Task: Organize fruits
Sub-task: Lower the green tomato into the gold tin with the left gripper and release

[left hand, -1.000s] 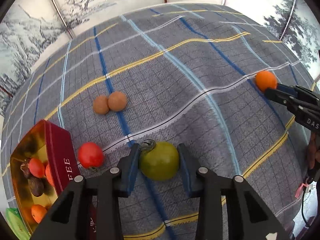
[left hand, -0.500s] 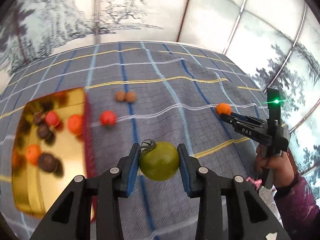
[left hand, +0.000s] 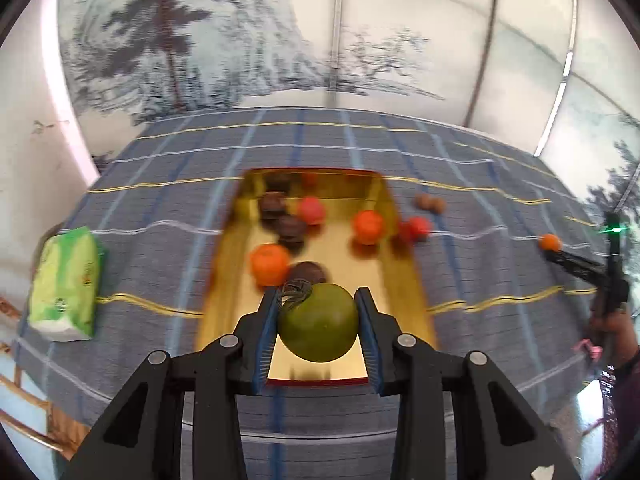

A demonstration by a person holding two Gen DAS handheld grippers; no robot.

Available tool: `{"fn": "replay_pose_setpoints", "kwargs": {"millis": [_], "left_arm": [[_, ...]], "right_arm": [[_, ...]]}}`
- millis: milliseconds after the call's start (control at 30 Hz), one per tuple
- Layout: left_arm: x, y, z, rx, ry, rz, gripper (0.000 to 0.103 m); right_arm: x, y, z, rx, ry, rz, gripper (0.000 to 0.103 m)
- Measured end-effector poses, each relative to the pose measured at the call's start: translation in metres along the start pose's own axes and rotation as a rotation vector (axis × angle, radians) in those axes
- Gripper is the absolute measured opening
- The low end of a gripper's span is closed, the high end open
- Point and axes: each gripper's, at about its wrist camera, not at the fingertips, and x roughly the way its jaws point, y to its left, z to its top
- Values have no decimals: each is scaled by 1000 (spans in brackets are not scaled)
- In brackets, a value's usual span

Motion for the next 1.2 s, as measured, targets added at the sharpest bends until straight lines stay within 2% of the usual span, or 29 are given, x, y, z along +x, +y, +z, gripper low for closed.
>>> {"fn": "replay_pose_setpoints", "kwargs": {"millis": [167,400,533,667,900,1200], "left_arm": [[15,24,-6,-39,17,17,34],[34,31,-8,-46,30,8,34],[41,26,-3,-33,31,-5,34],[45,15,18,-6,10,-31,34],[78,-4,44,19,47,-58,34],[108,-14,54,38,97,-55,34]], "right_arm": [[0,0,0,-2,0,-2,34],[0,4,1,-15,3,-21,34],[0,5,1,-18,3,-24,34],[1,6,1,-25,4,-33,34],[1,7,1,-29,5,-37,34],[1,7,1,-25,4,-31,34]]}}
